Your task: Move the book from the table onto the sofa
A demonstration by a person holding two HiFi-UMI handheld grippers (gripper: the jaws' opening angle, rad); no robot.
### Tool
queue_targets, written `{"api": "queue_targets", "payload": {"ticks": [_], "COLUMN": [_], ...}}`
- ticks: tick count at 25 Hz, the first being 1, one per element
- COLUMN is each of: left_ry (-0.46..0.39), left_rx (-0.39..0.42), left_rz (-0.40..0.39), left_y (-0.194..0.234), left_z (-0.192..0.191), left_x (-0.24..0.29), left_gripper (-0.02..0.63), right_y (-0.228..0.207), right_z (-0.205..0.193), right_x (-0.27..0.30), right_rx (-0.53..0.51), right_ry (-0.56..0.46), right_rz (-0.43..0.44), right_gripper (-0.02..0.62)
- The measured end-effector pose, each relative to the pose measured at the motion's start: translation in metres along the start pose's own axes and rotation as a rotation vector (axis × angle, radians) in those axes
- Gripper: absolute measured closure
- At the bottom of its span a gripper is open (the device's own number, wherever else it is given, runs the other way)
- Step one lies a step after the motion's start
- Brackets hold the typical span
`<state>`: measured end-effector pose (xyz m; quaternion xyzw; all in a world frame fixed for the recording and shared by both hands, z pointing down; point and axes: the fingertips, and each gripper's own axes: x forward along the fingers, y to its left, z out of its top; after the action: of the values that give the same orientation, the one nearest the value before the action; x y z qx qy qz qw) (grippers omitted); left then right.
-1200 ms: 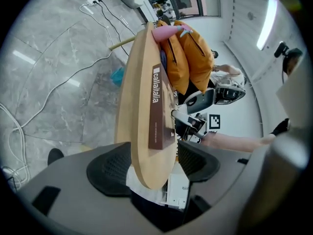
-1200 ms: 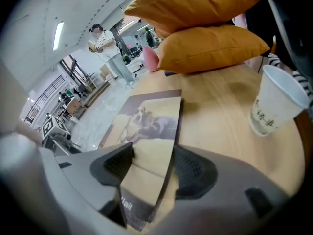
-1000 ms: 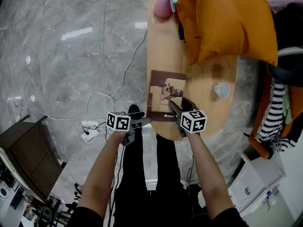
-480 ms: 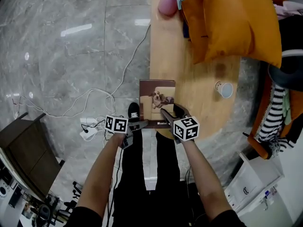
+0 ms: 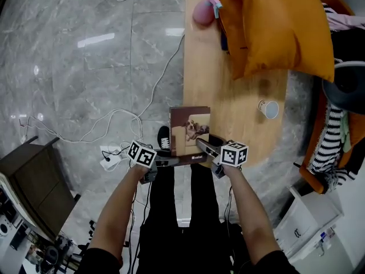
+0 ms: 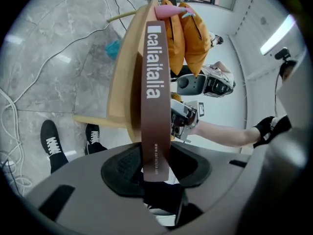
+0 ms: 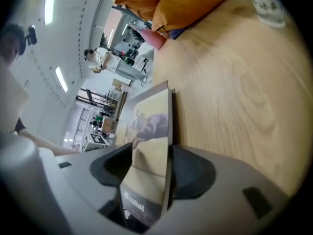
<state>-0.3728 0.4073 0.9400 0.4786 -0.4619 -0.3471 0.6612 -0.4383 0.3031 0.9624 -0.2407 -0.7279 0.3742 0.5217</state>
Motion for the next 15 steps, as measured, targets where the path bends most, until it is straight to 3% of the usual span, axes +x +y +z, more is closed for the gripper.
{"api": "queue_targets", "payload": {"ticks": [4,11,15], "left_ry": [-0.079,-0.123,-0.182], "left_rx": [-0.007,0.02,0.004], "left_rz": [-0.074,-0.123,-0.154], "left_y": [-0.028,-0.082,-0.115], "left_z": [0.003,-0.001,-0.002], "left_x": [-0.008,-0.021,-0.033], "left_gripper": [0.457,0.459,0.46], "right_y": [0.01,0.059,0.094], "right_z": [0.0,0.017,0.035], "right_x": [-0.019,-0.061,-0.096], "right_rx": [0.069,0.032,0.009], "right_ry": [-0.025,-0.05,-0.118], "right_rz": [0.064,0.162,0.242], "right_gripper": [0.341,0.341,0.341]}}
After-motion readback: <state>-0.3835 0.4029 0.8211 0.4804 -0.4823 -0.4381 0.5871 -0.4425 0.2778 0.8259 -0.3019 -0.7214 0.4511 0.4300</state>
